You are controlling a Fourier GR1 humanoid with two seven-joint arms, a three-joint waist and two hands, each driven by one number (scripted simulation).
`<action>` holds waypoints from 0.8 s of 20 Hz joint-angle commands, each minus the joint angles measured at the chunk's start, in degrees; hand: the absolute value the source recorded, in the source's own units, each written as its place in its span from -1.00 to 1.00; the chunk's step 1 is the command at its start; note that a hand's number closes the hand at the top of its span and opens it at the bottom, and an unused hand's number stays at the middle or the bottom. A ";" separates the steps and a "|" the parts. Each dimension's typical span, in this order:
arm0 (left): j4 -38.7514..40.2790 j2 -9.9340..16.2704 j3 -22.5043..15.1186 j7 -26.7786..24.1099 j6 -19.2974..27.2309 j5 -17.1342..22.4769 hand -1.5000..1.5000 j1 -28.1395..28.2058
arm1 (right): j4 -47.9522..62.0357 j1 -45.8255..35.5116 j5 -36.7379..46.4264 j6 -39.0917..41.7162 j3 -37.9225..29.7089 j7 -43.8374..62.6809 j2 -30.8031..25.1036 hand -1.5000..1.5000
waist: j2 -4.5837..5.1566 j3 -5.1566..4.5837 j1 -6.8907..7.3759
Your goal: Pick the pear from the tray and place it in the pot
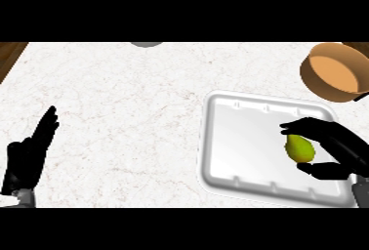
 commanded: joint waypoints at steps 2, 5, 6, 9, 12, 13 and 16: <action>-3.47 0.09 0.95 2.60 -1.14 -0.47 0.00 0.16 | -1.75 2.34 3.18 -4.52 1.97 -2.34 3.83 1.00 | -0.04 0.01 -0.07; -0.54 -1.94 1.06 -4.05 -1.48 -1.55 0.00 3.64 | 2.31 -1.56 3.10 -3.59 -0.22 -4.06 3.10 1.00 | 0.00 0.00 0.06; -4.09 -2.01 0.97 0.72 -0.85 -2.19 0.00 2.41 | -1.16 2.55 3.01 -3.03 -0.87 -5.75 1.79 1.00 | -0.04 0.01 -0.10; -6.24 -1.74 1.96 4.53 -1.53 -1.89 0.00 0.76 | -3.39 1.22 2.70 -0.01 -1.00 -2.11 3.43 1.00 | -0.05 0.01 -0.08; -1.72 -1.13 2.32 0.80 -2.78 -1.45 0.00 0.50 | -1.93 -3.39 3.52 4.50 -2.40 8.20 3.34 1.00 | 0.00 -0.05 -0.04; -1.82 -1.44 1.73 -0.10 -2.47 -1.96 0.00 1.63 | 1.31 -6.87 5.82 4.88 -2.48 18.03 6.50 1.00 | 0.23 -0.18 1.13; -2.73 -1.22 1.02 0.02 -2.54 -2.37 0.00 0.13 | 7.18 -9.43 8.42 6.38 -6.10 33.72 9.26 1.00 | 1.27 -0.60 2.86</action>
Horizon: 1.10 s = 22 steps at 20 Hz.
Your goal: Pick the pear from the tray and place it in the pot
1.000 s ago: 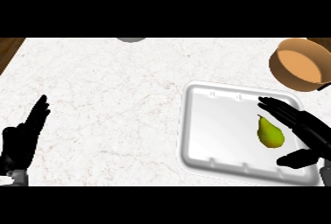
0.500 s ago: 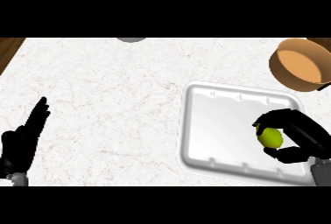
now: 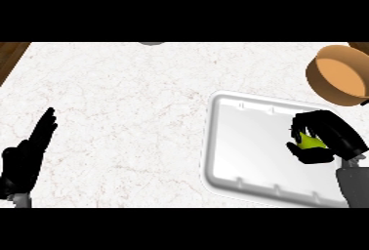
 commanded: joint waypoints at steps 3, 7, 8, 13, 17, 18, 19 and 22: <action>-0.09 0.42 -0.73 0.01 -0.93 0.00 0.00 -1.91 | 6.75 -9.84 5.39 3.94 -5.16 31.23 5.39 1.00 | 0.59 -0.34 2.57; 1.68 -0.65 -1.31 0.85 -0.51 -0.17 0.00 -3.27 | 7.70 -23.38 12.06 4.83 -4.99 49.66 7.63 1.00 | 0.12 -0.15 2.40; 1.70 -0.11 -1.54 1.71 -0.96 -0.33 0.00 -4.76 | 8.27 -26.99 14.39 3.33 -4.20 52.97 8.54 1.00 | 0.20 -0.04 2.35; 2.40 -1.03 -1.51 0.60 0.15 -1.00 0.00 -3.46 | 8.92 -39.70 24.90 -0.94 -1.10 65.56 8.36 1.00 | -0.13 0.08 1.76; 3.76 -0.78 -0.89 0.61 0.25 -1.18 0.00 -4.18 | 15.37 -48.24 28.96 -4.24 -1.43 67.41 5.57 1.00 | 0.14 0.21 0.57; 2.33 1.24 0.89 1.86 -1.62 0.66 0.00 -3.60 | 16.92 -51.41 28.09 -5.40 -2.96 68.51 6.47 1.00 | 0.06 0.24 0.94; 2.62 -0.84 -0.76 0.34 0.14 -1.01 0.00 -3.16 | 14.91 -50.86 27.85 -7.91 -3.13 69.63 8.02 1.00 | -0.11 0.24 0.16; 1.59 -1.38 -1.03 0.48 0.14 -1.06 0.00 -1.84 | 21.42 -55.03 26.89 -13.73 -6.69 67.82 5.52 1.00 | 0.01 0.27 0.33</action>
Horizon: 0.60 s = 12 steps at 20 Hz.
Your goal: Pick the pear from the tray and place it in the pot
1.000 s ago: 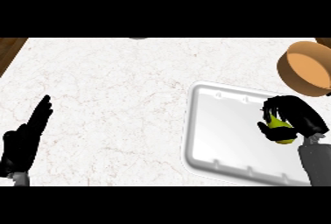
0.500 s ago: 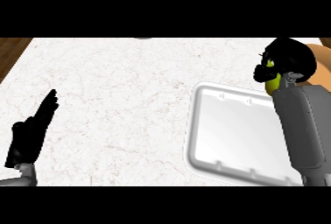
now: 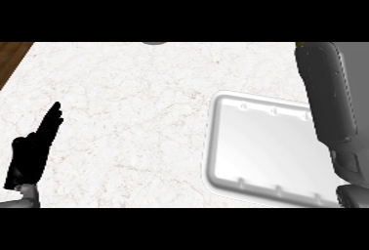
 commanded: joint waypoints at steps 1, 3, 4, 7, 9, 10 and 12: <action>3.31 0.31 1.57 -2.50 0.75 -0.41 0.00 -1.20 | 3.94 -4.05 -0.16 -5.39 -2.73 -0.12 -2.08 1.00 | -0.12 0.06 -1.44; 1.48 -0.26 1.36 -2.12 0.42 0.11 0.00 0.66 | 6.58 -3.82 -0.44 -12.13 -3.90 -1.74 -2.17 1.00 | -0.08 0.09 -1.08; -0.49 1.47 2.85 -1.19 -1.45 1.89 0.00 1.61 | 7.26 -4.23 -2.33 -11.14 -5.79 -4.40 -5.10 1.00 | -0.18 0.11 -1.11; 2.11 0.31 2.00 -2.57 -0.91 0.87 0.00 0.88 | 16.98 -8.13 -2.20 -17.36 -7.67 -7.77 -7.78 1.00 | 0.18 0.09 -0.61; 2.10 -0.53 0.67 -0.96 0.22 -0.93 0.00 -0.59 | 17.56 -8.34 -2.47 -17.41 -7.45 -9.13 -8.94 1.00 | -0.03 0.09 -1.30; 0.92 1.17 2.93 -2.13 -1.71 1.54 0.00 1.41 | 19.11 -8.95 -3.84 -18.08 -9.63 -11.49 -12.16 1.00 | 0.06 0.10 -0.84; -1.60 -1.94 -0.53 -0.02 1.18 -1.51 0.00 0.40 | 23.83 -9.84 -3.81 -21.16 -10.28 -12.33 -12.39 1.00 | 0.10 0.11 -0.73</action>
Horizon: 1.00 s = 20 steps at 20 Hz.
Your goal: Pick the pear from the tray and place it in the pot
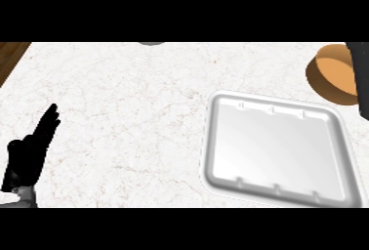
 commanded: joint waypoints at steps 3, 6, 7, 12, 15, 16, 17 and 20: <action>-1.43 1.52 1.61 -2.14 -2.40 1.43 0.00 3.42 | 10.19 -3.63 -2.65 -3.21 -3.68 -7.79 -7.26 1.00 | 0.08 0.00 0.53; 1.05 -0.13 0.40 -0.20 -0.20 -0.20 0.00 -1.35 | 16.83 -4.01 -3.13 -6.17 -5.50 -12.28 -11.21 1.00 | 0.50 0.03 0.79; 1.62 0.49 0.64 0.12 -1.07 0.35 0.00 -2.54 | 19.03 -3.62 -2.98 -7.19 -5.54 -13.43 -11.19 1.00 | 0.70 0.04 1.08; -1.72 -0.20 -0.06 0.36 -1.06 0.17 0.00 -0.07 | 24.77 -1.24 -5.19 -9.88 -8.50 -20.33 -15.75 1.00 | 0.95 0.12 1.85; 0.11 -1.14 -1.16 -0.08 0.16 -1.43 0.00 -1.87 | 27.70 -1.94 -3.67 -10.64 -8.10 -20.17 -17.86 1.00 | 1.57 0.14 2.60; 0.47 -0.79 -0.89 -1.23 -0.49 -0.98 0.00 -1.91 | 28.55 -1.25 -3.32 -11.22 -7.55 -21.47 -17.05 1.00 | 1.41 0.12 2.46; -0.69 -0.23 -0.18 0.85 -1.31 0.37 0.00 -2.81 | 29.73 -0.11 -3.18 -10.53 -7.74 -21.77 -18.36 1.00 | 1.59 0.18 2.77; -0.61 -1.69 -1.76 0.60 0.26 -1.56 0.00 -2.58 | 31.70 1.52 -4.12 -11.31 -8.80 -24.75 -19.32 1.00 | 1.69 0.24 2.77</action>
